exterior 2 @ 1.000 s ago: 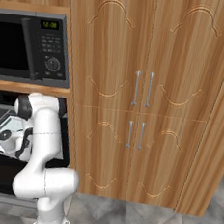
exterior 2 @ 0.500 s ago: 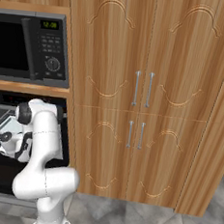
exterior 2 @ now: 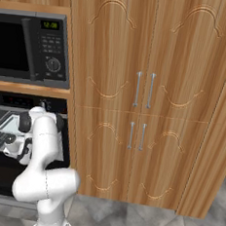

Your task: Take the baked cake out of the oven and place it on the plate for cooling. Then close the oven door.

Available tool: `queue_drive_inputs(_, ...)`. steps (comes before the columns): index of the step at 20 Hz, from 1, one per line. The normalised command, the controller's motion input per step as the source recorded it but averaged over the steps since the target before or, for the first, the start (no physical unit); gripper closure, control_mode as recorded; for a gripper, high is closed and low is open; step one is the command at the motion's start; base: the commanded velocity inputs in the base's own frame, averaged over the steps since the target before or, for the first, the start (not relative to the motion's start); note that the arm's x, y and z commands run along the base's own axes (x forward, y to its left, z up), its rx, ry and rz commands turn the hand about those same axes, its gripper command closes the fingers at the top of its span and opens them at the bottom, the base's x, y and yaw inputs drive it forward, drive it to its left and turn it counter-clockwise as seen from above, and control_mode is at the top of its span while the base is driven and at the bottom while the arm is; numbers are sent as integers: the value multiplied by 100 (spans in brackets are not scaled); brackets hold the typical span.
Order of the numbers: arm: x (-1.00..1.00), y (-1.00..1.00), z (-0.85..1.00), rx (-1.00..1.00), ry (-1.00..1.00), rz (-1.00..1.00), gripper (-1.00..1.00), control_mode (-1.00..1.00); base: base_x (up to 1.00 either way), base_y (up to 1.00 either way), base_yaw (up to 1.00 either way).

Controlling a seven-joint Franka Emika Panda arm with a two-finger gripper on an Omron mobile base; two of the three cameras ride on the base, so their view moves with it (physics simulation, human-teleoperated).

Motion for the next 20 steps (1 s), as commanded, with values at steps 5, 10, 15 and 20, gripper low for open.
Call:
queue_drive_inputs(5,38,13,-23,0,-4,0,-100,-100,0,0,0)
queue_drive_inputs(10,44,11,-9,0,-14,0,-100,-100,0,0,0)
queue_drive_inputs(15,56,14,0,0,-14,0,-100,-100,0,0,0)
queue_drive_inputs(20,60,13,-1,0,-6,0,-100,-100,0,0,0)
